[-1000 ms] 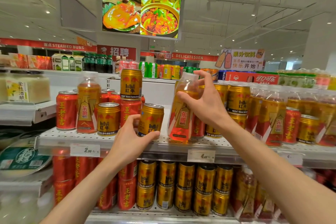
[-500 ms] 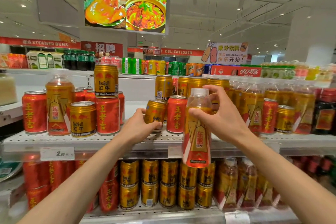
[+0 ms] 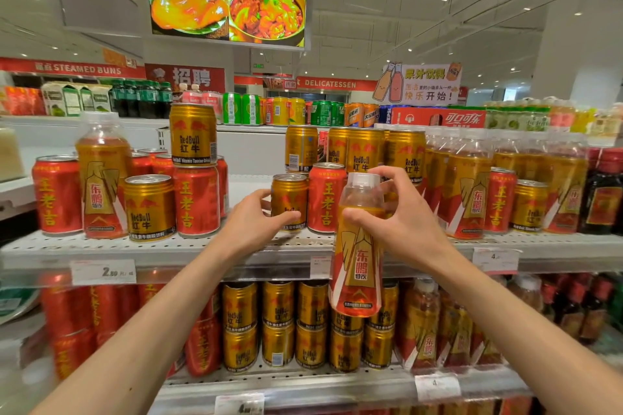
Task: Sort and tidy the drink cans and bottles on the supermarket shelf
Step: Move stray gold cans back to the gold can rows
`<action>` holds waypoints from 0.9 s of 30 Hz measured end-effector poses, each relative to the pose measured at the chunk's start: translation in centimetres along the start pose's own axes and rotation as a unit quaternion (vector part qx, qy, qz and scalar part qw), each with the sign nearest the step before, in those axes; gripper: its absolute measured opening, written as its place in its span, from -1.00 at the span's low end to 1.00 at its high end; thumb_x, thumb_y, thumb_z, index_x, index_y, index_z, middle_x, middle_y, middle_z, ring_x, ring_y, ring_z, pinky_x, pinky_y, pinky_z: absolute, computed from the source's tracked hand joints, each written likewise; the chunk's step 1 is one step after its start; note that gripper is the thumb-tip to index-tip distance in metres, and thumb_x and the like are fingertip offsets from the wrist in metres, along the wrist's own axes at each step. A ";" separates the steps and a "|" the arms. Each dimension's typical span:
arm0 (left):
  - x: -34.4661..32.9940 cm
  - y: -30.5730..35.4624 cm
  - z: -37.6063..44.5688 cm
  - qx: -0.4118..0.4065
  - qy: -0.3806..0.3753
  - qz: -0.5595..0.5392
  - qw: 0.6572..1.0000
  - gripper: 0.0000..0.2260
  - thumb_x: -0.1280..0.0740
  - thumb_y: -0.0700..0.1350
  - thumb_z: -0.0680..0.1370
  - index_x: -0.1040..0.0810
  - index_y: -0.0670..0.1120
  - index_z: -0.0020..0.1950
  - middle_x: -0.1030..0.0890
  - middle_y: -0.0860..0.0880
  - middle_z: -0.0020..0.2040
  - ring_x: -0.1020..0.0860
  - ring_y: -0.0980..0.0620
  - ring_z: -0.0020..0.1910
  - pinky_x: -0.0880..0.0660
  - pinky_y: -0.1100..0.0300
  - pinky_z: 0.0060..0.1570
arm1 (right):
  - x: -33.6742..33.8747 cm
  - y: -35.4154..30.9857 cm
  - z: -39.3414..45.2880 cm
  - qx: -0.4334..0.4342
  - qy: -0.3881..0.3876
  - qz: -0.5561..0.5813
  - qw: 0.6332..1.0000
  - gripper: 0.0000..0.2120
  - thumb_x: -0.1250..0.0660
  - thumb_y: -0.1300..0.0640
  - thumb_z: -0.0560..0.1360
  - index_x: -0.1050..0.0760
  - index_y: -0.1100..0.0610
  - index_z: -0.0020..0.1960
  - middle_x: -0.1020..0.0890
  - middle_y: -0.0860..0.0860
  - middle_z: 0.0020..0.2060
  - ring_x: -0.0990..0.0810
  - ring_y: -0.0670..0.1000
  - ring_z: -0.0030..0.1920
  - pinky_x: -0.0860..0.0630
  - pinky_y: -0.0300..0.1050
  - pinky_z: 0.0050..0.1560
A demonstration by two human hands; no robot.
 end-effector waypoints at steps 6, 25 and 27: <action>2.0 0.6 -3.6 -0.049 0.113 -0.064 0.990 -0.60 -0.49 0.01 0.54 -0.52 -0.01 0.35 -0.60 0.02 0.19 -0.60 0.07 0.06 -0.61 0.06 0.09 | -0.1 0.4 -0.7 -0.028 0.015 0.013 0.999 -0.35 -0.58 -0.07 0.38 -0.28 -0.07 0.31 -0.52 -0.14 0.07 -0.61 -0.13 0.02 -0.59 -0.24 -0.15; -6.3 1.3 -11.1 -0.069 -0.212 -0.142 0.964 -0.40 -0.52 0.32 0.35 -0.47 0.31 0.35 -0.65 0.19 0.20 -0.68 0.19 0.11 -0.63 0.06 0.20 | 1.6 4.6 -7.6 -0.164 0.178 0.220 0.945 -0.44 -0.55 -0.04 0.42 -0.41 -0.01 0.33 -0.61 0.03 0.14 -0.66 0.03 0.11 -0.65 -0.14 -0.15; -7.5 2.2 -11.2 -0.072 -0.221 -0.132 0.964 -0.40 -0.52 0.33 0.35 -0.47 0.32 0.35 -0.64 0.18 0.21 -0.68 0.20 0.11 -0.63 0.08 0.19 | 2.9 5.6 -8.0 -0.171 0.180 0.230 0.941 -0.44 -0.54 -0.04 0.42 -0.40 -0.01 0.33 -0.62 0.04 0.14 -0.67 0.05 0.11 -0.66 -0.11 -0.15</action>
Point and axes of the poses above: each hand's wrist, its own z-axis towards the middle knuckle, its own x-axis out of the back of the hand, y = z × x, the point moved 5 cm from there along z, towards the middle knuckle
